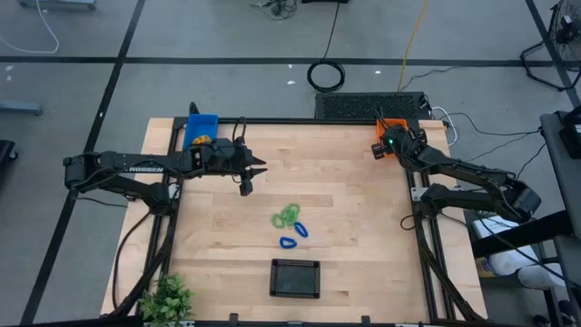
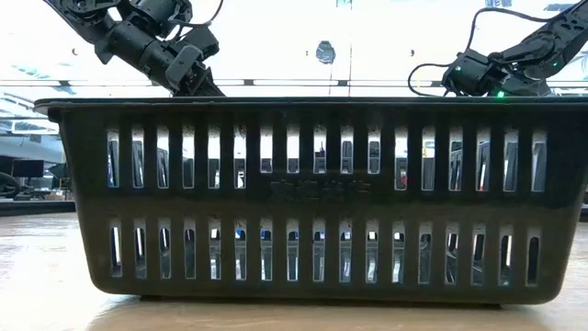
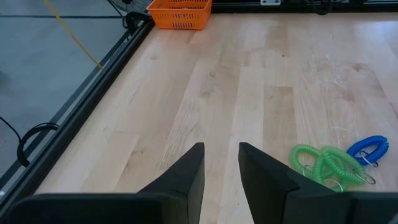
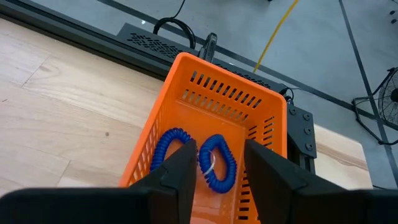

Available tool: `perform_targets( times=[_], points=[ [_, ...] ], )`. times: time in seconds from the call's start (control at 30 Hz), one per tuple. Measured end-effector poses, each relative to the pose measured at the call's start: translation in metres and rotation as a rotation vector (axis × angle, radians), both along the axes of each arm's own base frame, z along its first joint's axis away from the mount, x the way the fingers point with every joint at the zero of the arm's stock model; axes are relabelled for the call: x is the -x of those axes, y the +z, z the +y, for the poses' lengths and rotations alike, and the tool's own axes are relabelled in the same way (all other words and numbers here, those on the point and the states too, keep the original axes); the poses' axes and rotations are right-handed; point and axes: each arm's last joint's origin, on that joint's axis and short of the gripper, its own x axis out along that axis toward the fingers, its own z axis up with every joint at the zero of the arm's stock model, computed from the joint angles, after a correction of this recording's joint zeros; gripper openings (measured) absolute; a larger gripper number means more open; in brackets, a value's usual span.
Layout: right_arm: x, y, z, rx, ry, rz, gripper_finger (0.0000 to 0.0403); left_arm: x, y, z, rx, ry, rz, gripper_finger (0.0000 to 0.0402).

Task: Sort spring keychains into baskets
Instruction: Put the blue spring keychain into the orange basket

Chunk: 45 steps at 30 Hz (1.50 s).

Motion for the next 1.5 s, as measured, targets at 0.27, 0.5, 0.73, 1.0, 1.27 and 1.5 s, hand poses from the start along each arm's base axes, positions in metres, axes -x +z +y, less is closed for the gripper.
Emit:
perform_targets(
  times=[0.27, 0.5, 0.73, 1.0, 1.27, 1.5],
  points=[
    [-0.009, 0.003, -0.001, -0.041, 0.152, -0.151, 0.0119, 0.0, 0.0, 0.0, -0.002, 0.0, 0.001, 0.0108],
    [-0.033, 0.017, 0.005, -0.103, 0.578, -0.458, 0.0118, 0.0, 0.0, 0.0, -0.007, -0.003, 0.001, 0.0108],
    [-0.053, 0.025, 0.023, -0.073, 0.825, -0.5, 0.0115, 0.0, 0.0, 0.0, -0.005, -0.002, 0.0, 0.0108],
    [-0.069, 0.034, 0.043, 0.017, 1.002, -0.509, 0.0114, 0.0, 0.0, 0.0, -0.004, -0.001, 0.0, 0.0108],
    [-0.082, 0.044, 0.064, 0.099, 1.15, -0.561, 0.0114, 0.0, 0.0, 0.0, -0.006, -0.003, 0.001, 0.0108],
    [-0.09, 0.049, 0.084, 0.15, 1.274, -0.577, 0.0114, 0.0, 0.0, 0.0, -0.006, -0.002, 0.001, 0.0108]
  ],
)
